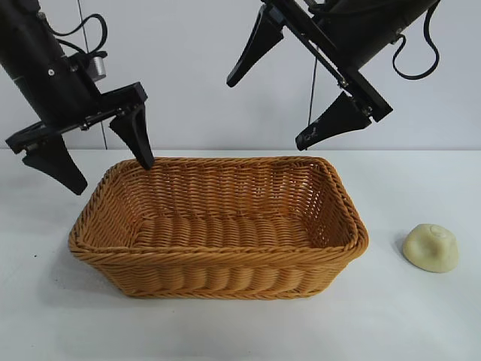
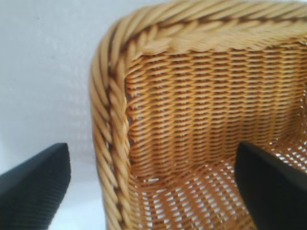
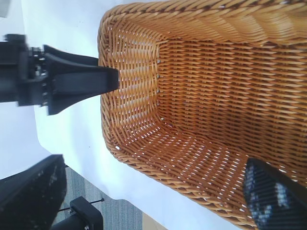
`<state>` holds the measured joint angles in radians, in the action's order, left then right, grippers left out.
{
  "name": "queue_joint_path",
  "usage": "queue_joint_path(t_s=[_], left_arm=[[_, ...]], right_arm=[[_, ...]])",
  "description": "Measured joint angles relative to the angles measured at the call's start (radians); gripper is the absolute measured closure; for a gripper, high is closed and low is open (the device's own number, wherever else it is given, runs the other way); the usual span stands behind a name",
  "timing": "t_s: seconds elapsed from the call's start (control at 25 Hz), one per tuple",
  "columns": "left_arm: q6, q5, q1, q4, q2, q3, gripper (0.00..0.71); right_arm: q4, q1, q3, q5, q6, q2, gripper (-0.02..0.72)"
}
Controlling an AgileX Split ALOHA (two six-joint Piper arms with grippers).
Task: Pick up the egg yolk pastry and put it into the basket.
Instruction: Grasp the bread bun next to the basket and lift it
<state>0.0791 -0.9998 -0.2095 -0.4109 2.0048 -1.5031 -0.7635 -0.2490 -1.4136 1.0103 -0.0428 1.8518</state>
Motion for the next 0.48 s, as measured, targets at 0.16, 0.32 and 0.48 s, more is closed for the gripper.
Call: queue_joint_path(t_s=[0.16, 0.32, 0.48], left_arm=[[-0.034, -0.052, 0.023, 0.070, -0.025, -0.027, 0.025], [-0.038, -0.093, 0.089, 0.164, -0.025, -0.036, 0.025], [-0.045, -0.117, 0.161, 0.252, -0.025, -0.036, 0.025]], right_arm=[[0.000, 0.000, 0.000, 0.000, 0.000, 0.000, 0.010], [0.000, 0.000, 0.000, 0.000, 0.000, 0.000, 0.010], [0.000, 0.000, 0.000, 0.000, 0.000, 0.000, 0.010]])
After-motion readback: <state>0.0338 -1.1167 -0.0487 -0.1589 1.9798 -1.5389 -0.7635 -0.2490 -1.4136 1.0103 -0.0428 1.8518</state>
